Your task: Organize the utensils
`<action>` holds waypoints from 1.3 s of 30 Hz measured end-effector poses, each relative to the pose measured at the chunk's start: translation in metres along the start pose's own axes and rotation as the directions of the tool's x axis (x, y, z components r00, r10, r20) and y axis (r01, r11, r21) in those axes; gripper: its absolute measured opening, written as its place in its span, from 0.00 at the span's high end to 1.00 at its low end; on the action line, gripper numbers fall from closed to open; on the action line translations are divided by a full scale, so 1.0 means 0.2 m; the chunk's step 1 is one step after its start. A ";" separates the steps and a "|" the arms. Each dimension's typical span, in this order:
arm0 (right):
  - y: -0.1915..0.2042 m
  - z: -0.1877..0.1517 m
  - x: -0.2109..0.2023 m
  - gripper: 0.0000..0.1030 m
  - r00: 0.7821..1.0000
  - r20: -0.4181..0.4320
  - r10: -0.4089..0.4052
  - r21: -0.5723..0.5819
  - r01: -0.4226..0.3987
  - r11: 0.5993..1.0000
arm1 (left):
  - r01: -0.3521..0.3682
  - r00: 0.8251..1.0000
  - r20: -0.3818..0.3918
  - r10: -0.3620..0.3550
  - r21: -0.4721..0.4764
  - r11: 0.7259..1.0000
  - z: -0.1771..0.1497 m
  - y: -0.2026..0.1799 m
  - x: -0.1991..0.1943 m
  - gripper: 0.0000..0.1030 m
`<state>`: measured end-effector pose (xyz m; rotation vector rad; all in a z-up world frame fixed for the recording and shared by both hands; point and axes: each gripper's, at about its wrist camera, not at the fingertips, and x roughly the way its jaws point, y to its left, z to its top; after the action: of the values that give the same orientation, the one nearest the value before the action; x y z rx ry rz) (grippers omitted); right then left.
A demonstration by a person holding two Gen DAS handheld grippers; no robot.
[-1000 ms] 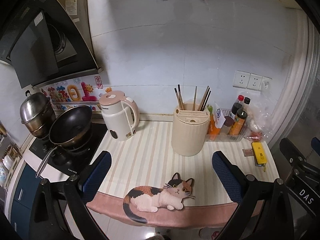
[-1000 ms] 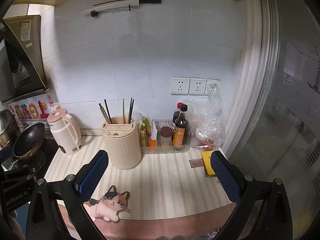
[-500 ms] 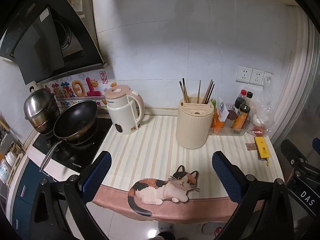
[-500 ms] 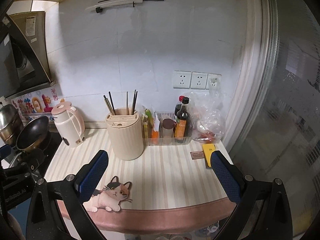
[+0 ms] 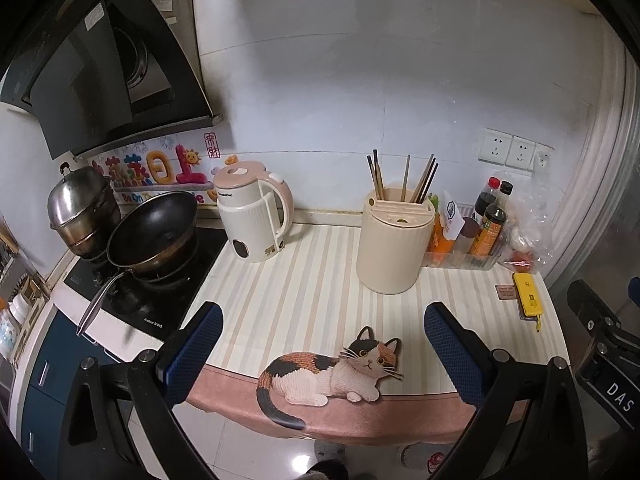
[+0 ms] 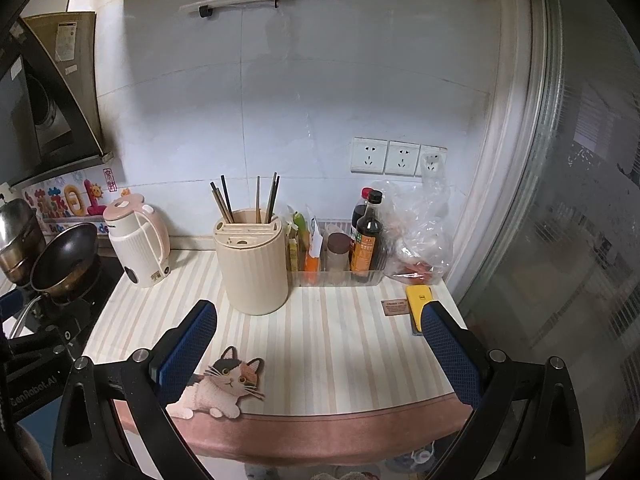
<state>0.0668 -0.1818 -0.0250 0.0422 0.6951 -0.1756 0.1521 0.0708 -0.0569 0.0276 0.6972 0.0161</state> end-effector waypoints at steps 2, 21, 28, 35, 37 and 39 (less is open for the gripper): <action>0.01 0.00 0.01 0.00 1.000 -0.003 0.002 -0.004 -0.002 1.000 | 0.001 1.000 -0.002 -0.001 -0.001 1.000 0.00 0.00 0.01 0.00; 0.03 -0.01 0.05 0.00 1.000 -0.022 0.021 -0.002 -0.021 1.000 | -0.005 1.000 -0.008 0.005 -0.002 1.000 0.02 0.02 0.03 0.00; 0.04 -0.01 0.06 0.00 1.000 -0.020 0.021 -0.002 -0.021 1.000 | -0.001 1.000 -0.011 0.001 -0.001 1.000 0.02 0.02 0.04 0.00; 0.04 -0.01 0.05 0.00 0.999 -0.025 0.022 -0.002 -0.022 1.000 | 0.001 1.000 -0.013 -0.001 -0.001 1.000 0.01 0.03 0.05 0.00; 0.05 -0.01 0.06 0.00 0.999 -0.024 0.021 -0.002 -0.021 1.000 | 0.001 1.000 -0.013 -0.001 0.000 1.000 0.01 0.03 0.05 0.00; 0.05 -0.01 0.06 0.00 0.999 -0.025 0.022 -0.003 -0.022 1.000 | 0.003 1.000 -0.011 -0.003 0.002 1.000 0.01 0.03 0.05 0.00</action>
<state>0.0757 -0.1742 -0.0335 0.0493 0.7198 -0.1529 0.1608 0.0776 -0.0610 0.0285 0.7084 0.0123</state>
